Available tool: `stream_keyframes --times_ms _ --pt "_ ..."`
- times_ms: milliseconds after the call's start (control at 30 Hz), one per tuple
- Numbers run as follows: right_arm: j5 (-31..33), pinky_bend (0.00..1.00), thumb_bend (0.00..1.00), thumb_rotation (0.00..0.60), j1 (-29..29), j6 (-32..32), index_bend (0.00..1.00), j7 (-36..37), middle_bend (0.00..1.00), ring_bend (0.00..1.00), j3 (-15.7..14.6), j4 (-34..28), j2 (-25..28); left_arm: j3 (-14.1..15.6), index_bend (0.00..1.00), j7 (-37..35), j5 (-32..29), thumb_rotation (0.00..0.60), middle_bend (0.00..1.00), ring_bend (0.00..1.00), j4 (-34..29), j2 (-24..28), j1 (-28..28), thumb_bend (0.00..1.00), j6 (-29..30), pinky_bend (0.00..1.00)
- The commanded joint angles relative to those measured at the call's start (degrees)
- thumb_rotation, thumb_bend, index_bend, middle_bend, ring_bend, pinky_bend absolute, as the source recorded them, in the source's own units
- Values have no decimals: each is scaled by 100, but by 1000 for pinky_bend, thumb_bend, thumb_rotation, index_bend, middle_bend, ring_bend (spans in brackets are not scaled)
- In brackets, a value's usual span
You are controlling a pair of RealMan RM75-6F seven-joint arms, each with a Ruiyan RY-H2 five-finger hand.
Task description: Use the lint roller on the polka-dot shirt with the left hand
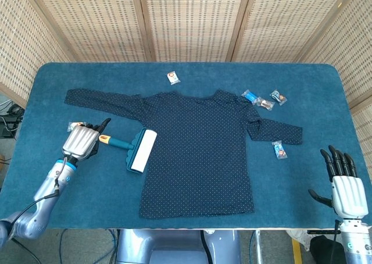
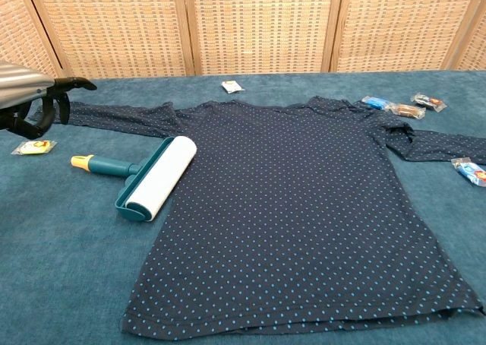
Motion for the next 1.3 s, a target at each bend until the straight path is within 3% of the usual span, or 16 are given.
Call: stream_keyframes --times_ms 33,133,233,400,533,767,1167,1300 --pt "7 0 125 600 1 10 4 10 0 0 11 20 -13 20 0 54 -114 600 481 450 119 -58 -112 496 -76 568" --pt "16 0 125 600 2 19 4 13 0 0 21 53 -34 42 0 132 -199 600 497 461 200 -83 -196 412 -108 581" --pt "22 0 125 600 7 17 4 3 0 0 25 75 -53 67 0 178 -284 600 527 485 259 -118 -271 410 -129 599" --pt "40 0 125 600 8 17 4 -25 0 0 32 91 -74 138 0 173 -401 600 700 624 324 -174 -374 410 -198 674" --pt "41 0 125 600 5 29 9 -18 0 0 36 93 -80 190 96 85 -493 600 809 719 367 -210 -425 410 -260 714" --pt "23 0 125 600 11 30 13 -15 0 0 29 104 -88 275 303 50 -607 600 822 731 456 -242 -536 410 -357 718" --pt "52 0 125 600 21 11 14 3 0 0 43 137 -100 359 363 205 -972 600 822 731 935 -568 -918 405 -668 718" --pt "78 0 125 600 17 8 14 20 0 0 54 152 -100 398 369 257 -1004 600 822 731 1024 -686 -992 301 -637 718"
